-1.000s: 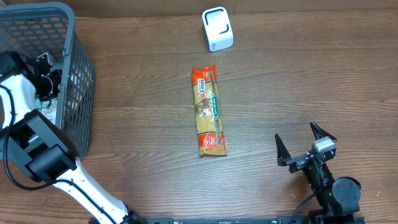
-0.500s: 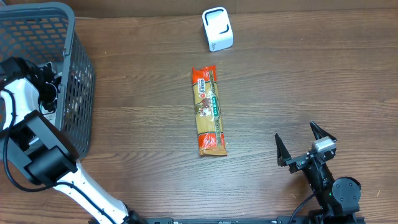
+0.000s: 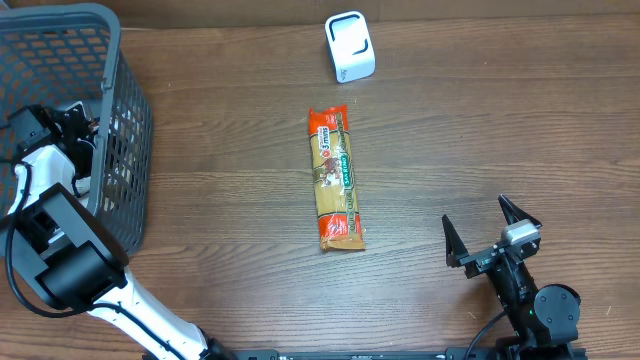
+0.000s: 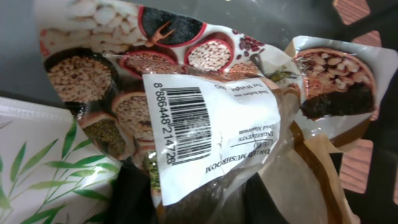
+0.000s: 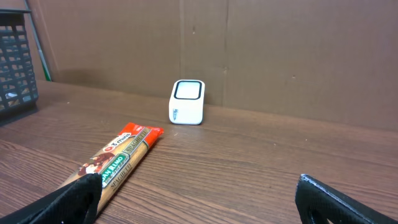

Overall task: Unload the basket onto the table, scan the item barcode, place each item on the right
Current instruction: 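Grasp the dried mushroom bag in the basket with the left gripper, then lift the mushroom bag out and set it on the spaghetti pack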

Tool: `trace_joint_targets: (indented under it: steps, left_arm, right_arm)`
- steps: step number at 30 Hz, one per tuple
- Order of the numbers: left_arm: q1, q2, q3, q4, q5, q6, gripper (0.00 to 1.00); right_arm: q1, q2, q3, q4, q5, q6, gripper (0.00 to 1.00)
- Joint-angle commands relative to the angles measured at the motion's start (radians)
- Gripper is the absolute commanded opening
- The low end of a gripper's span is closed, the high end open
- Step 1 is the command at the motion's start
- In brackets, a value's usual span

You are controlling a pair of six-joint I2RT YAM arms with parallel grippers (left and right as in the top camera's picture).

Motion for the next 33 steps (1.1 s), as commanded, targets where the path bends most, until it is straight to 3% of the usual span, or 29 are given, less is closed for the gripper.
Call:
trace_joint_targets:
  steps: [1, 7, 15, 23, 33]
  left_arm:
    - [-0.019, 0.139, -0.085, -0.054, -0.068, 0.003, 0.04]
    - [-0.01, 0.134, 0.064, -0.196, -0.069, -0.005, 0.04]
    - [0.007, 0.132, 0.456, -0.518, -0.073, -0.085, 0.04]
    - [0.008, 0.132, 0.817, -0.785, -0.175, -0.114, 0.04]
    - [0.008, 0.111, 1.187, -0.987, -0.188, -0.163, 0.04]
  right_arm:
    - [0.006, -0.007, -0.01, 0.005, -0.001, 0.003, 1.0]
    - [0.006, -0.007, -0.01, 0.005, -0.001, 0.003, 1.0]
    - [0.006, -0.007, -0.01, 0.005, -0.001, 0.003, 1.0]
    - [0.006, -0.007, -0.01, 0.005, -0.001, 0.003, 1.0]
    - [0.006, -0.007, -0.01, 0.005, -0.001, 0.003, 1.0]
